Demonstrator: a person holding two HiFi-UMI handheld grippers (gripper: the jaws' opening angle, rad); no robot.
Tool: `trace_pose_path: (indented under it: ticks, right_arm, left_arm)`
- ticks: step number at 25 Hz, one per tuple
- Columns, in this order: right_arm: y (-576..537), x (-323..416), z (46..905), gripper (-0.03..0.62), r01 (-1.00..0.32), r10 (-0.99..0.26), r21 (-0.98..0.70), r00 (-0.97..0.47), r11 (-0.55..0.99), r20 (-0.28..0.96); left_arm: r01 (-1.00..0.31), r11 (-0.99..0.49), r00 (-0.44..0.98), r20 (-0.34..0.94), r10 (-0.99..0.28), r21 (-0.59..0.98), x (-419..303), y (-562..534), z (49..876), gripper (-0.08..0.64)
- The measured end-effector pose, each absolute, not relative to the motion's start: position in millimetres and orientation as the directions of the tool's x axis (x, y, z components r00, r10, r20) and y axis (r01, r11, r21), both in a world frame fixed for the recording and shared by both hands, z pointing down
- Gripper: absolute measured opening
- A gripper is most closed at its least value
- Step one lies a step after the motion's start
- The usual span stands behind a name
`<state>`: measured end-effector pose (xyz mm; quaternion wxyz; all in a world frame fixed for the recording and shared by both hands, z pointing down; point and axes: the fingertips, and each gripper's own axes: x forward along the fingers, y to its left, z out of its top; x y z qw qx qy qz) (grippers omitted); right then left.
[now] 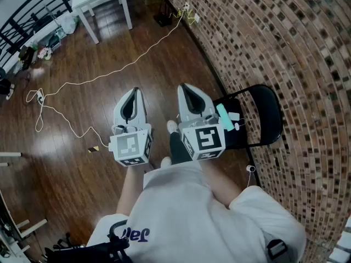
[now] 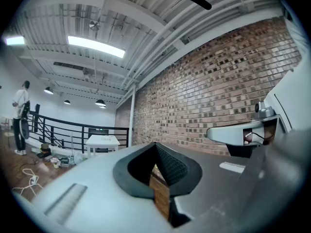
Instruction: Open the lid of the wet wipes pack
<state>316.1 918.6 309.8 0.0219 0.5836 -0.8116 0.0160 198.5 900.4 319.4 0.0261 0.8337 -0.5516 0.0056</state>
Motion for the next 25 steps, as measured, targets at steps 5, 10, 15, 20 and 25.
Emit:
trace_pose_path:
  ticks: [5,10,15,20,25]
  right_arm:
    - [827.5,306.1,301.1,-0.011,-0.931,-0.931,0.006,-0.364,0.364,0.002]
    - [733.8,301.1,269.2,-0.011,-0.892,-0.89,0.035,-0.452,0.451,-0.067]
    - [681.8,282.5,260.5,-0.011,-0.865,-0.861,0.031,-0.501,0.501,-0.084]
    - [644.7,236.9,278.6,-0.011,-0.835,-0.835,0.012,-0.55,0.55,-0.03]
    - [581.7,201.2,292.8,-0.011,-0.821,-0.821,0.014,-0.571,0.571,-0.002]
  left_arm:
    - [-0.937,-0.346,0.347,0.029,-0.937,0.039,194.7,813.2,318.9,0.015]
    - [-0.961,-0.276,0.276,-0.031,-0.961,-0.011,203.2,724.7,289.9,0.015]
    - [-0.979,-0.201,0.203,-0.04,-0.978,-0.036,183.3,681.3,282.1,0.015]
    - [-0.993,-0.114,0.113,0.015,-0.993,-0.044,128.1,661.2,293.5,0.015]
    - [-0.995,-0.098,0.096,0.055,-0.994,-0.028,95.0,600.3,315.0,0.015]
